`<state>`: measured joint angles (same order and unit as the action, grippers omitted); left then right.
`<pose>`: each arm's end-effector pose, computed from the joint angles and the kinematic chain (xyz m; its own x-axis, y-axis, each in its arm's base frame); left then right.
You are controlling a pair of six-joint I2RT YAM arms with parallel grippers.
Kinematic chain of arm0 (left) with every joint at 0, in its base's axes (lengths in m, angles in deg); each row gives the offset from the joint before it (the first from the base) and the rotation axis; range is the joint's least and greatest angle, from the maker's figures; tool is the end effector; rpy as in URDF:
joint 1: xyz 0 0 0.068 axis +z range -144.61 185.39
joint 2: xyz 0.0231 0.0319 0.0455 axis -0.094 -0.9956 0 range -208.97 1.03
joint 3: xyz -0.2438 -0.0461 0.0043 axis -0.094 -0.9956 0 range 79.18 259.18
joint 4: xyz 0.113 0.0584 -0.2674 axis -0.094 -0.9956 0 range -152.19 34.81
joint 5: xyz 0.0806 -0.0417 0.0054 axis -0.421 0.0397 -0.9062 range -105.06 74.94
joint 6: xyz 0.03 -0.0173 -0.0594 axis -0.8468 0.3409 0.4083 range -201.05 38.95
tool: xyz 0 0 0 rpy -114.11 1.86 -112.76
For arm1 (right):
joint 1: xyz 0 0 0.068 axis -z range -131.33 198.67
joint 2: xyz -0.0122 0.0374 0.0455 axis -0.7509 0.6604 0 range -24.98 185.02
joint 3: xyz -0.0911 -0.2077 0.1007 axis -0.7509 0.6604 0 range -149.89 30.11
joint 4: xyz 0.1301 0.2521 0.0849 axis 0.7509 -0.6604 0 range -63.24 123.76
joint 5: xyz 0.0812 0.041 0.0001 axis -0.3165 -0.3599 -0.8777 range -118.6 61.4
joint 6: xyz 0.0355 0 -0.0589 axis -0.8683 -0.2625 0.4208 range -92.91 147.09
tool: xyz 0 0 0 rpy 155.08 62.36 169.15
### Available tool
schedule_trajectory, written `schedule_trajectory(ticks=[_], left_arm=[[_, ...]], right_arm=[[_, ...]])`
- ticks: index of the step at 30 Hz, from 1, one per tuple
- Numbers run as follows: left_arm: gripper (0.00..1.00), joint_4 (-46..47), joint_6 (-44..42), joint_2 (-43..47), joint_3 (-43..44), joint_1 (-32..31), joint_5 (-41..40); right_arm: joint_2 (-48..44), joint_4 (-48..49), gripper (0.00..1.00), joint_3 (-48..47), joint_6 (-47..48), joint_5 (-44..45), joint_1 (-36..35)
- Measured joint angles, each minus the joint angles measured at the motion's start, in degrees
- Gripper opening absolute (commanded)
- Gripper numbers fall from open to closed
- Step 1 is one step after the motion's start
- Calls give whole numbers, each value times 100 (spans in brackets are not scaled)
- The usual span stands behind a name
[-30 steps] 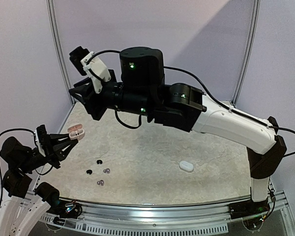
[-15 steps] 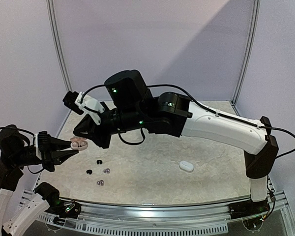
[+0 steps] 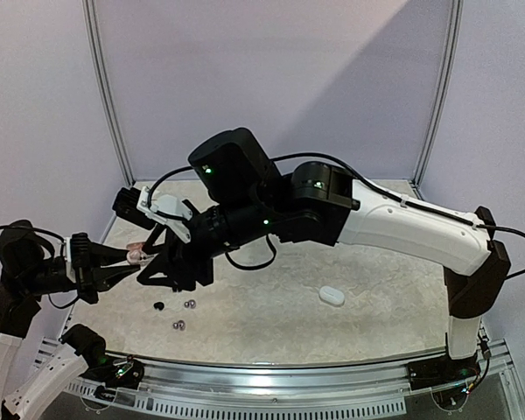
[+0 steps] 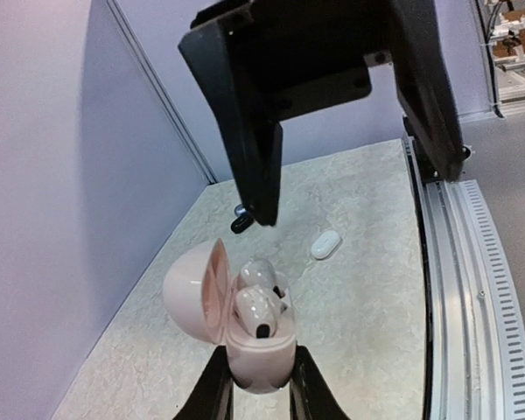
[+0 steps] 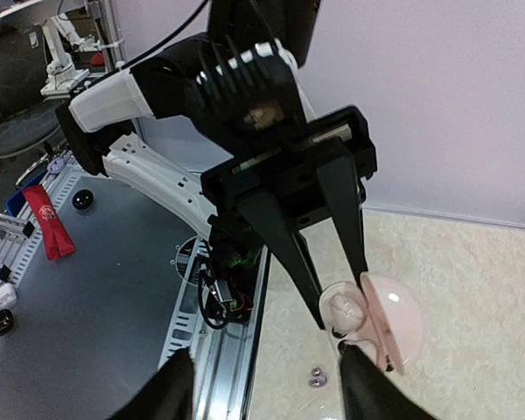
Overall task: Insert the wireless bluetooth earbuds into the charging case
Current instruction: Close the charging case with the earbuds at the center of the board.
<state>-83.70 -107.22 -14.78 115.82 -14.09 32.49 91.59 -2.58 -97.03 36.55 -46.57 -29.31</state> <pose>0.1212 -0.0864 0.3198 0.2903 0.2130 -0.9329 0.8763 0.3326 0.3486 0.0888 0.4994 0.3822 0.0731 -0.4074 -0.9103 -0.9897 -0.1426 -0.0156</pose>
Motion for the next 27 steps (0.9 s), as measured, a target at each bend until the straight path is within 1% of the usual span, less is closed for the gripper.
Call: schedule_trajectory(ticks=[2,3,8,12,16,18,21,25,27], left_arm=[[0,-205,-286,0,31,0,63],[0,-334,-457,0,55,0,87],[0,-813,-1252,0,192,0,105],[0,-833,-1408,0,254,0,105],[0,-715,-1279,0,254,0,90],[0,-640,-1193,-2,254,0,44],[0,-566,-1054,-2,247,-2,-4],[0,-470,-811,-4,232,-2,-109],[0,-472,-713,-13,208,-2,-249]], right_arm=[[-103,44,96,109,13,4,-2],[-164,94,98,190,11,13,-2],[-337,343,99,348,76,114,0],[-114,291,99,22,144,323,-2],[219,227,94,-170,254,439,-13],[330,133,88,-170,310,437,-39],[367,42,76,-170,411,505,-92],[354,72,65,-195,557,614,-109],[341,74,62,-190,625,684,-109]])
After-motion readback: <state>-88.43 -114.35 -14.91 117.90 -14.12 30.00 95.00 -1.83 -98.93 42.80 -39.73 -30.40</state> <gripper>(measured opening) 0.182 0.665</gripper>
